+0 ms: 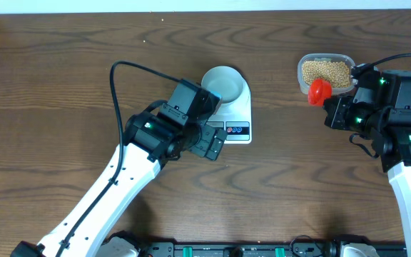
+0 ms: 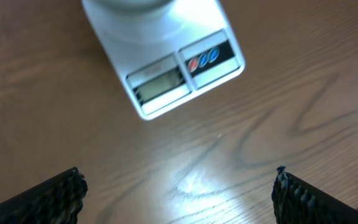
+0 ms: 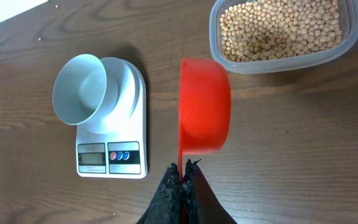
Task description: Scoop item into bowl and weigh 50g on scale
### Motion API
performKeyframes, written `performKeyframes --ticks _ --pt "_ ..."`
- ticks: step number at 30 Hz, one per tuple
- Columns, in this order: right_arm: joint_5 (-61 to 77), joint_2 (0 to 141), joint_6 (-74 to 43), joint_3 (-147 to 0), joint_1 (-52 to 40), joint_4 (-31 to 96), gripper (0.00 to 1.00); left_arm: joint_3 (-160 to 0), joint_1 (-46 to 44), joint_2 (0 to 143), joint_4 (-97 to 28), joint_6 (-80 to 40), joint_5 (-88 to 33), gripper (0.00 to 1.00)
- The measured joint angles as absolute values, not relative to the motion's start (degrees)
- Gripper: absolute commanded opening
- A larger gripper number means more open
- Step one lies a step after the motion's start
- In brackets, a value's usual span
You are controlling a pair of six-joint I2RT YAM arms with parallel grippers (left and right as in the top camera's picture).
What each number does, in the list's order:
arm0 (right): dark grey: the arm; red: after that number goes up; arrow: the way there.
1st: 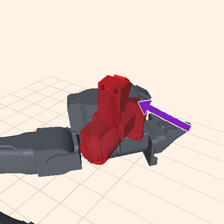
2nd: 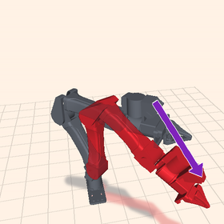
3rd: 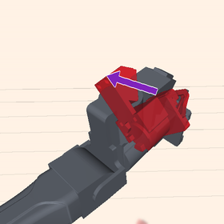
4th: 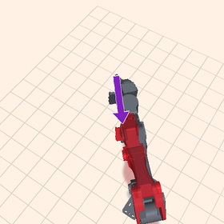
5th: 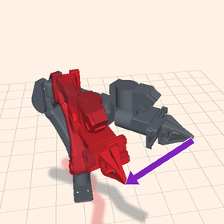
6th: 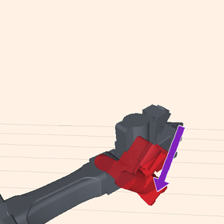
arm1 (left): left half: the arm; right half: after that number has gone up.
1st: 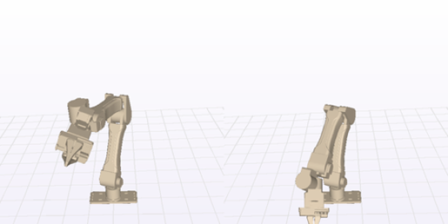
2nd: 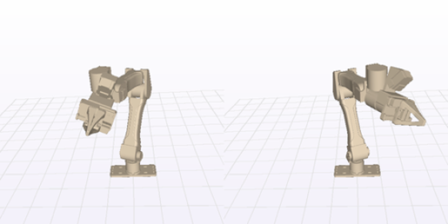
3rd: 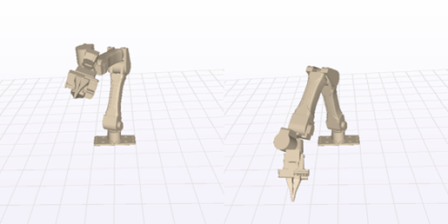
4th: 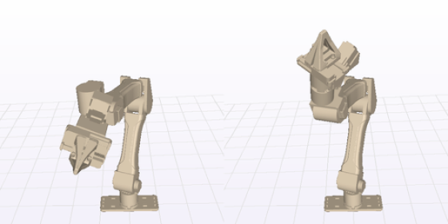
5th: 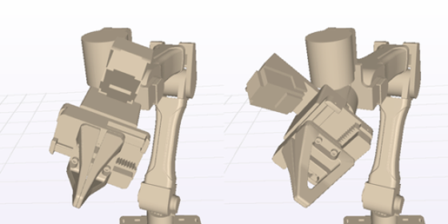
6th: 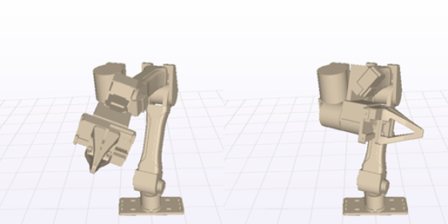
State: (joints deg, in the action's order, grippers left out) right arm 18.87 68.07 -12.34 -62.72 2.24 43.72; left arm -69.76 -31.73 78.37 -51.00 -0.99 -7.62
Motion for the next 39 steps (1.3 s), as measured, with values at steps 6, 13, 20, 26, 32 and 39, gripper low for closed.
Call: performKeyframes --ticks 6,13,20,26,32,39 --pt "18.9 68.1 -12.3 -62.7 2.2 43.9 0.01 -67.4 -29.6 78.4 -51.2 -1.0 -7.6 0.98" --pt "19.1 68.1 -12.3 -62.7 2.2 43.9 0.01 -67.4 -29.3 78.4 -51.2 -1.0 -7.6 0.98" --pt "19.1 68.1 -12.3 -62.7 2.2 43.9 0.01 -67.4 -29.2 78.4 -51.2 -1.0 -7.6 0.98" --pt "19.1 68.1 -12.3 -62.7 2.2 43.9 0.01 -67.4 -29.2 78.4 -51.2 -1.0 -7.6 0.98" --pt "19.6 68.1 -12.3 -62.7 2.2 43.8 0.01 -67.4 -29.2 78.4 -51.2 -1.0 -7.6 0.98" --pt "19.7 68.1 -12.3 -62.7 2.2 43.5 0.01 -67.4 -29.2 78.4 -51.2 -1.0 -7.6 0.98"
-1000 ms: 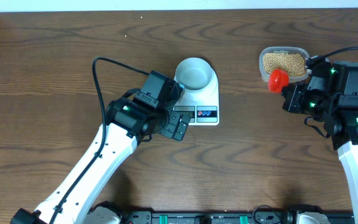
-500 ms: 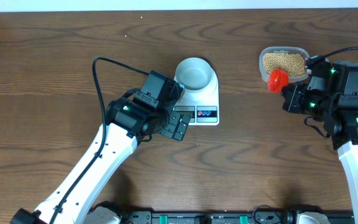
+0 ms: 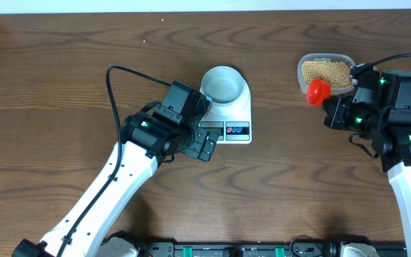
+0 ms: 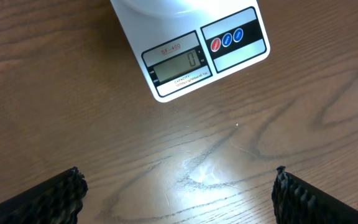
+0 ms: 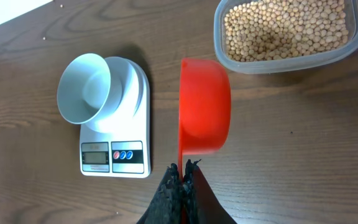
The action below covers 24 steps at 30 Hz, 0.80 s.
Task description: Scoop item into bowl and weigh 50g on scale
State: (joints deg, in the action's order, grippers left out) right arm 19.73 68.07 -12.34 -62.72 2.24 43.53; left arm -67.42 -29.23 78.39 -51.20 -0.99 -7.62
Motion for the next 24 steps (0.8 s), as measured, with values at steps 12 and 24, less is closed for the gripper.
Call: performKeyframes --ticks 12,24 --pt "19.7 68.1 -12.4 -62.7 2.2 42.9 0.01 -67.4 -29.2 78.4 -51.2 -1.0 -7.6 0.98" --pt "19.6 68.1 -12.7 -62.7 2.2 43.2 0.01 -67.4 -29.2 78.4 -51.2 -1.0 -7.6 0.98"
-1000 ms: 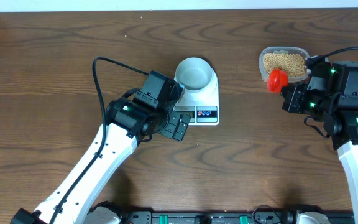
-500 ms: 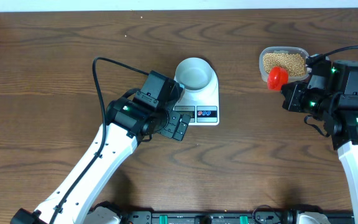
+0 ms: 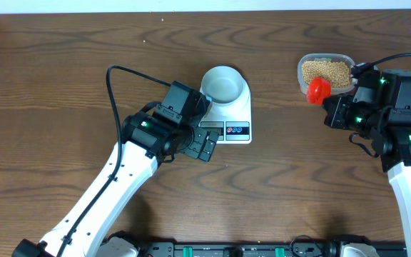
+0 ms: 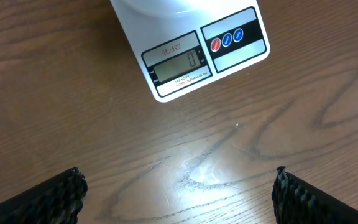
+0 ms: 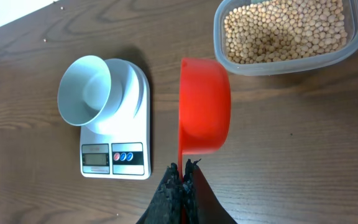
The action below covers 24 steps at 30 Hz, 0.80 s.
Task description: Scoop item into bowl and weigh 50g on scale
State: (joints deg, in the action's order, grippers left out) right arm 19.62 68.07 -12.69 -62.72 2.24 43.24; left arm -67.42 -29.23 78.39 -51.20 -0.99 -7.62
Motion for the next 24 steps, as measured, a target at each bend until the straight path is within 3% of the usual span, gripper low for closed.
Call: performKeyframes --ticks 24 --pt "10.0 68.1 -11.0 -62.7 2.2 44.2 0.01 -67.4 -29.2 78.4 -51.2 -1.0 -7.6 0.98"
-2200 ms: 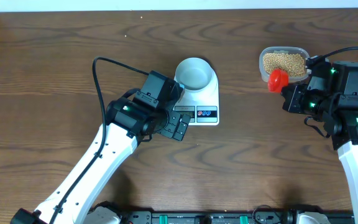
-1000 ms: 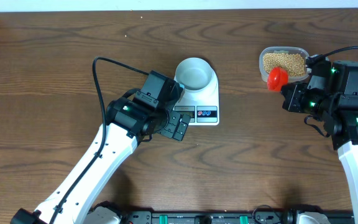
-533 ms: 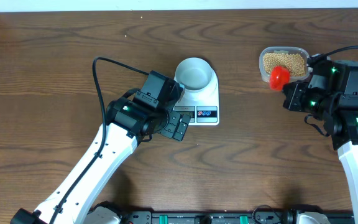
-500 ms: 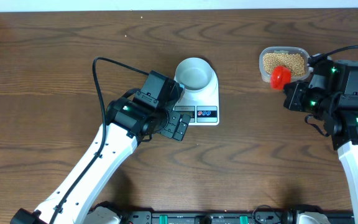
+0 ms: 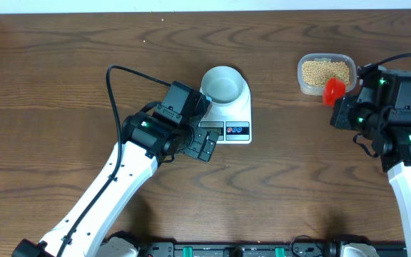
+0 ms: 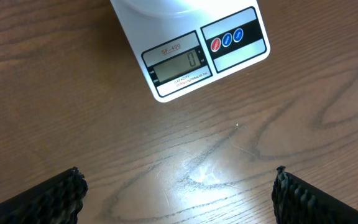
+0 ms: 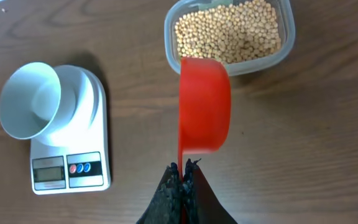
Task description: Scoop item into bowl and weigh 50g on scale
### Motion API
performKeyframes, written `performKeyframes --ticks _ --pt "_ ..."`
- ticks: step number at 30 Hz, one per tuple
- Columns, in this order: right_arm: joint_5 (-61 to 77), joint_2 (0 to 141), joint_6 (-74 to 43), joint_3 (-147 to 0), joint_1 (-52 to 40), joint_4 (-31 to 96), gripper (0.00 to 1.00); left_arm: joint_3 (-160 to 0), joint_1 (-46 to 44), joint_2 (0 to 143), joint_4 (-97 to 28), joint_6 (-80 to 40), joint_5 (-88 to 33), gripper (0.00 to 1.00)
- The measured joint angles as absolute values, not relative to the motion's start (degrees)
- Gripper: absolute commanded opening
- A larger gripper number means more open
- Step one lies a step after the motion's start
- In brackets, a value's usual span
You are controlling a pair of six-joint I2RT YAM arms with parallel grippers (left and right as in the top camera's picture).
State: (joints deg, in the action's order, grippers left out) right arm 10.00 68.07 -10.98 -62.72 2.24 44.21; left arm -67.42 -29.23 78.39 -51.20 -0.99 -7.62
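Note:
A white bowl [image 5: 222, 83] stands on the white scale [image 5: 235, 112]; the scale's display [image 6: 176, 66] reads 0. My left gripper [image 6: 178, 186] hangs open over bare wood just in front of the scale. A clear tub of soybeans [image 5: 325, 72] sits at the back right. My right gripper [image 7: 182, 168] is shut on the handle of a red scoop [image 7: 204, 104], held on edge just in front of the tub [image 7: 230, 37]. The scoop [image 5: 333, 89] shows no beans in it.
The dark wooden table [image 5: 63, 86] stretches left of the scale. A black cable [image 5: 113, 93] loops from the left arm. A rail with connectors [image 5: 234, 250] runs along the near edge.
My right gripper has moved right with the red scoop, from the tub's front left corner to its front right. The left arm and the scale have not moved.
At first my left gripper was close over the scale's front with the display blank, and the right held the scoop left of the tub. Then the left gripper sat farther back and the display read 0. Now the scoop is at the tub's front right.

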Motion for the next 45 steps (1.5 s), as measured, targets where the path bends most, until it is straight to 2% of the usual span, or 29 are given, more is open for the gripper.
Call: performKeyframes --ticks 29,45 --pt "13.7 67.5 -5.8 -62.7 2.4 43.4 0.01 -67.4 -29.2 78.4 -51.2 -1.0 -7.6 0.98" --pt "13.7 67.5 -2.0 -62.7 7.9 39.5 0.01 -67.4 -29.2 78.4 -51.2 -1.0 -7.6 0.98"
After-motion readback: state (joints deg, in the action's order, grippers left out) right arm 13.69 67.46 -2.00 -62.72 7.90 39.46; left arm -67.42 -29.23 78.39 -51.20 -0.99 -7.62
